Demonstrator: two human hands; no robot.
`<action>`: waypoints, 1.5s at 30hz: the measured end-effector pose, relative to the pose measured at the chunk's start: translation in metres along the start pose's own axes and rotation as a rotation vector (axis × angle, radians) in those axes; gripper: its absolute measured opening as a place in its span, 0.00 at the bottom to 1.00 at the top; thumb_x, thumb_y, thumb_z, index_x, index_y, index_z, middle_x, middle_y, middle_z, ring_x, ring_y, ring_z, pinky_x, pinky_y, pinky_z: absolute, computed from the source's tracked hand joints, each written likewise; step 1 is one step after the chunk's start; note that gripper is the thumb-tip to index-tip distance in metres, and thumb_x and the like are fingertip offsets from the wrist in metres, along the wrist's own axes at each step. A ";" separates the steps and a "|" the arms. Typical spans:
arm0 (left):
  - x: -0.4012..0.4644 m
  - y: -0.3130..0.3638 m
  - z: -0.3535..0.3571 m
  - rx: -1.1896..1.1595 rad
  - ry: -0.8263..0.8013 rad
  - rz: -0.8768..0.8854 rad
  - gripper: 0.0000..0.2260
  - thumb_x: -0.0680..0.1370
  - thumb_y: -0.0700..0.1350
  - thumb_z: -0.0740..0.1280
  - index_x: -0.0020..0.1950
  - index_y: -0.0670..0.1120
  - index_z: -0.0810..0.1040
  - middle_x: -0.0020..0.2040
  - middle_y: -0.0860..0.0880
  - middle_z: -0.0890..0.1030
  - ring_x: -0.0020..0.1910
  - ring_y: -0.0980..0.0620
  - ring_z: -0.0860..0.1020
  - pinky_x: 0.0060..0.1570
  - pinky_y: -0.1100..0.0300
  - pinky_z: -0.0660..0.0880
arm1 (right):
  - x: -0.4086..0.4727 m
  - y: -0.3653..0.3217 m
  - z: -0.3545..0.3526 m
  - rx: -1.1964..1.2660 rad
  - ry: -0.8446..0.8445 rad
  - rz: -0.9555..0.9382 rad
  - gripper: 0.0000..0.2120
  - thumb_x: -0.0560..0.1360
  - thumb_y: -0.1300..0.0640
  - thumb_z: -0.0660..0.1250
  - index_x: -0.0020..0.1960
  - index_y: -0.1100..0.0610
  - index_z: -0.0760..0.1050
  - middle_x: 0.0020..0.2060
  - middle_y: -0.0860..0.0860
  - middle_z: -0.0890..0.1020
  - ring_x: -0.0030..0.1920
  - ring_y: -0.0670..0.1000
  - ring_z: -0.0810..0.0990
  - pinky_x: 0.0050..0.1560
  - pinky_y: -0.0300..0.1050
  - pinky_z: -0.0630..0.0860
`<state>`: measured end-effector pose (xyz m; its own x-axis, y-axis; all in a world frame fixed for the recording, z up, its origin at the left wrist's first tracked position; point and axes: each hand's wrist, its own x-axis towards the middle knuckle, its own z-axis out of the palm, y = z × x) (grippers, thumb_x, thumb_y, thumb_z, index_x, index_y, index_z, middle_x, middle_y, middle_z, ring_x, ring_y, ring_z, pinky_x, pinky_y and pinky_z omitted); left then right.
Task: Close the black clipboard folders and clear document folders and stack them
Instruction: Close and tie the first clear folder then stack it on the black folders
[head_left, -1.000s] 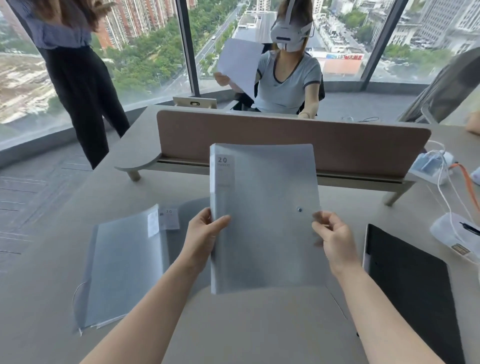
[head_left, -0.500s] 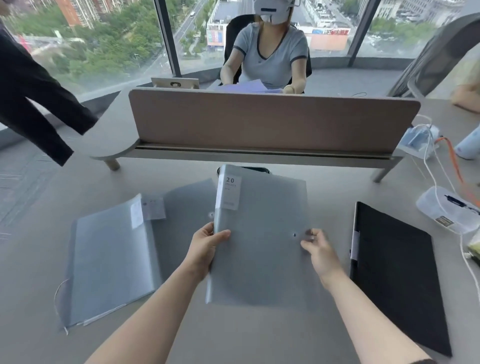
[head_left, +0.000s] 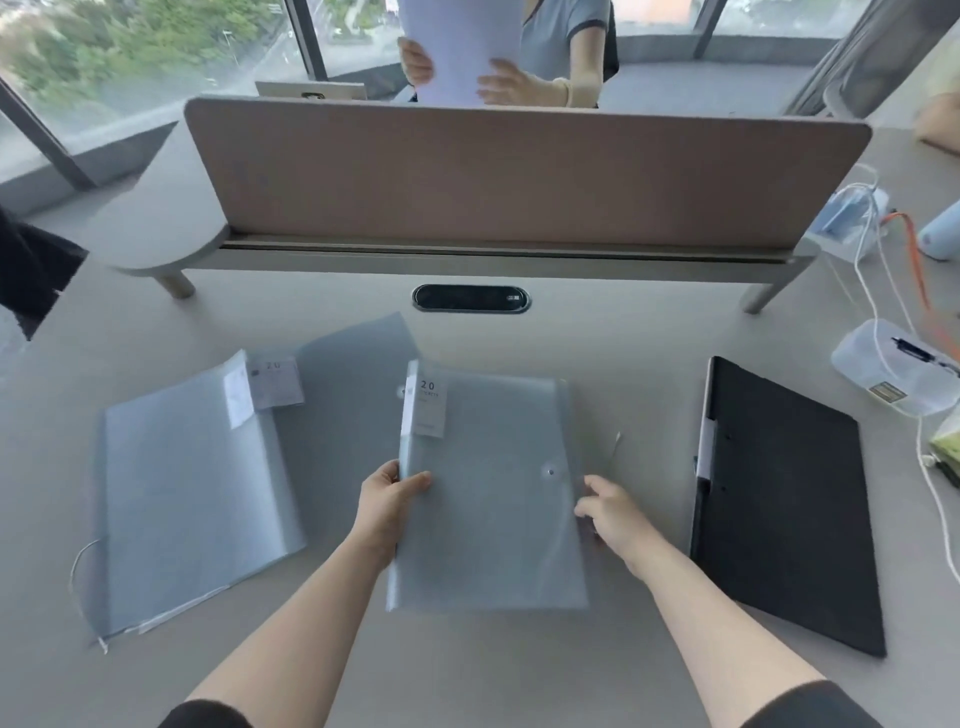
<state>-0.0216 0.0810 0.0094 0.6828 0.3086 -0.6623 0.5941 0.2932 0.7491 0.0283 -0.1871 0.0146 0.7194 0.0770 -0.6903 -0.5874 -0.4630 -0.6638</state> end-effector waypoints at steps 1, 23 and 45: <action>0.002 -0.003 -0.001 0.027 0.019 0.001 0.15 0.64 0.42 0.72 0.48 0.37 0.79 0.42 0.37 0.83 0.37 0.41 0.82 0.46 0.38 0.80 | 0.001 0.001 0.001 -0.050 -0.002 0.014 0.13 0.68 0.66 0.61 0.50 0.60 0.79 0.39 0.52 0.81 0.35 0.50 0.76 0.34 0.40 0.67; 0.016 -0.013 0.055 1.539 -0.192 0.547 0.35 0.73 0.59 0.69 0.77 0.58 0.59 0.81 0.51 0.50 0.79 0.45 0.46 0.77 0.49 0.46 | 0.025 -0.020 -0.001 -0.340 0.040 0.278 0.10 0.71 0.62 0.61 0.31 0.56 0.74 0.25 0.52 0.73 0.24 0.52 0.66 0.26 0.36 0.60; 0.028 -0.025 0.051 1.576 -0.202 0.565 0.35 0.73 0.63 0.68 0.77 0.62 0.56 0.82 0.53 0.48 0.80 0.47 0.45 0.77 0.48 0.44 | 0.064 -0.057 0.069 -0.896 0.166 -0.086 0.12 0.75 0.56 0.61 0.52 0.58 0.81 0.52 0.58 0.84 0.54 0.59 0.82 0.47 0.44 0.74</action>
<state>0.0041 0.0364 -0.0272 0.9091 -0.0975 -0.4050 0.0043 -0.9700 0.2431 0.0825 -0.0953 -0.0118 0.8322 0.0466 -0.5524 -0.0721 -0.9789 -0.1911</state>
